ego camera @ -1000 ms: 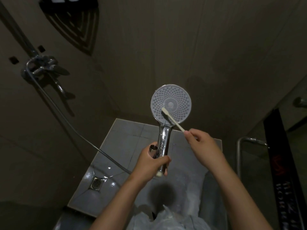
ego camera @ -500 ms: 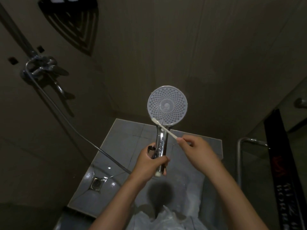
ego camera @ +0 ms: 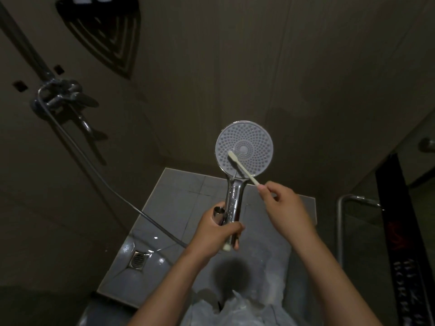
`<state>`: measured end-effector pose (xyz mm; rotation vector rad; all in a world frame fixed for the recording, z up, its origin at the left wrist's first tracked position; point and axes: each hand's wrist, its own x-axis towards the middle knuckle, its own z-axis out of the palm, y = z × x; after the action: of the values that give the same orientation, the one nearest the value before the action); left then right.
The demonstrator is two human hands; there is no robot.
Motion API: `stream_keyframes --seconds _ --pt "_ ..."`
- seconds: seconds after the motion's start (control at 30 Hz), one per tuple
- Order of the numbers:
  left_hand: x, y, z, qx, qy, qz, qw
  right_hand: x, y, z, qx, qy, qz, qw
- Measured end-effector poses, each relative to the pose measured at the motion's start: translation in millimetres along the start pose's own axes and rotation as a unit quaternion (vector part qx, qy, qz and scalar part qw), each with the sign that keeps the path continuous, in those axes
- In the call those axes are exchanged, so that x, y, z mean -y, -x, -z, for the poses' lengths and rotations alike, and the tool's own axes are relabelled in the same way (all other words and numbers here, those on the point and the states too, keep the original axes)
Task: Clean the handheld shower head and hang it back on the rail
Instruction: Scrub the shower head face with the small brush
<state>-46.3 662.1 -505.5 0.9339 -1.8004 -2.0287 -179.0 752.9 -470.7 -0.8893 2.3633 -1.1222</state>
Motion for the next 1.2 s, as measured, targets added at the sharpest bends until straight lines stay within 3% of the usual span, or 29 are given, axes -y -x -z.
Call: stream_keyframes --seconds 0.27,0.47,0.57,0.7,1.2 --pt "1 1 -1 -0.005 0.005 0.007 1.0 5 3 -5 0.045 0.057 0.016 0.997" --pt "-4 3 -1 -0.013 0.025 0.002 1.0 11 5 2 0.065 -0.001 0.037 0.997" --pt "-5 1 -1 -0.016 0.021 -0.007 1.0 16 4 10 -0.009 -0.063 0.043 0.997" --pt "-5 0 -2 -0.002 0.013 -0.008 1.0 15 2 13 -0.066 -0.01 0.024 0.997" --pt "0 1 -5 -0.009 -0.001 -0.015 1.0 9 1 -11 0.042 0.018 0.039 0.998"
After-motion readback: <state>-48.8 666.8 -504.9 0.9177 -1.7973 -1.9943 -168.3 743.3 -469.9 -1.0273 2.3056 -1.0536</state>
